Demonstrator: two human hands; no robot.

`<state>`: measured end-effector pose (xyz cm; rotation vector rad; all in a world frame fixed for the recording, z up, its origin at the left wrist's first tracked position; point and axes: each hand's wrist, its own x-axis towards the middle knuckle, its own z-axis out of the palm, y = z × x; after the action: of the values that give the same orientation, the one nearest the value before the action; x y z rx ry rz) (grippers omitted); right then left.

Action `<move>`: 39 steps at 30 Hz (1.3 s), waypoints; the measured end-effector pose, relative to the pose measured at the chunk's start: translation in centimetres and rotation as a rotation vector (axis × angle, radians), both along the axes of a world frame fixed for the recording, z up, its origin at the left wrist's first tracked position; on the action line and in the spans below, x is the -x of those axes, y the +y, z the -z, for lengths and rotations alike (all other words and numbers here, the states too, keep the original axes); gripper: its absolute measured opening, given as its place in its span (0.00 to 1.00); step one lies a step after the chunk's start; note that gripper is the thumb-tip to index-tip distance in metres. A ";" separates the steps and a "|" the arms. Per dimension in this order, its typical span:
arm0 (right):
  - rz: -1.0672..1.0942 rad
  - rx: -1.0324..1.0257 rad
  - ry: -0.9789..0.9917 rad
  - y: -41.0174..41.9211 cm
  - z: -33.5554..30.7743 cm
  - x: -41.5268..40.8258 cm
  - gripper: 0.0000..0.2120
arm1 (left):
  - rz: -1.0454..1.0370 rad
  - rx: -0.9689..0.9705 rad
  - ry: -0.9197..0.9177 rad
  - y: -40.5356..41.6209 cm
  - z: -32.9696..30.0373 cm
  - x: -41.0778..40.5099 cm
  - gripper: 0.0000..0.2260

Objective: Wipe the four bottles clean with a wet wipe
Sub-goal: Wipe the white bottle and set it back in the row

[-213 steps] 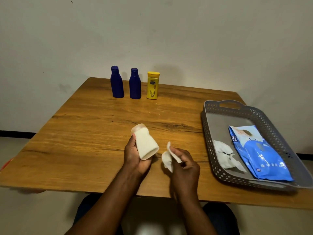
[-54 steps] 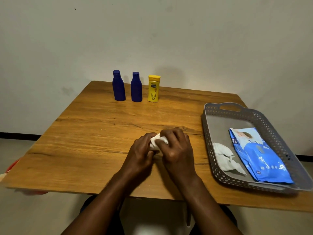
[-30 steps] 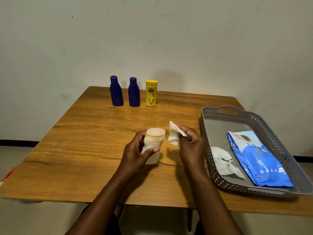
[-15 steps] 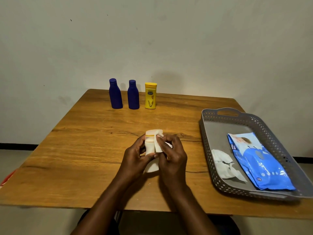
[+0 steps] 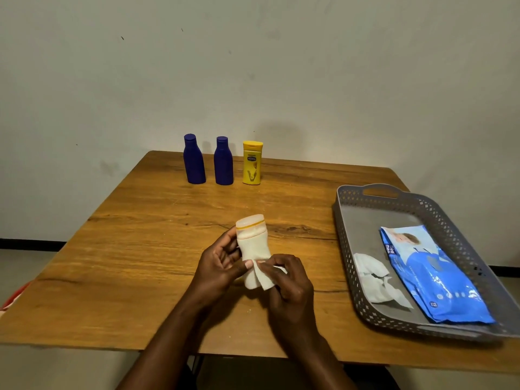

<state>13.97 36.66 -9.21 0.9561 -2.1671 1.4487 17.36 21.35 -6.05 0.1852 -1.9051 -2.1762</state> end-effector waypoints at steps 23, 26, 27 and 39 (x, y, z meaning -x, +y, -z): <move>-0.164 0.386 -0.585 -1.3 -3.8 0.7 0.15 | -0.143 -0.567 0.007 1.5 -1.5 0.5 0.39; -0.126 0.409 -0.604 -0.8 -3.1 0.5 0.18 | -0.219 -0.641 -0.015 1.6 -1.4 1.0 0.23; -0.097 0.396 -0.607 -0.6 -2.9 0.5 0.19 | -0.243 -0.676 -0.024 1.6 -1.4 1.2 0.19; 0.176 0.301 -0.421 -3.0 -2.2 -2.6 0.24 | -0.401 -1.018 0.014 2.3 -2.0 2.7 0.16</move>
<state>16.61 33.62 -7.03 0.3699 -2.1453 1.9471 14.67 23.64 -4.03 0.6426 -0.5074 -2.5715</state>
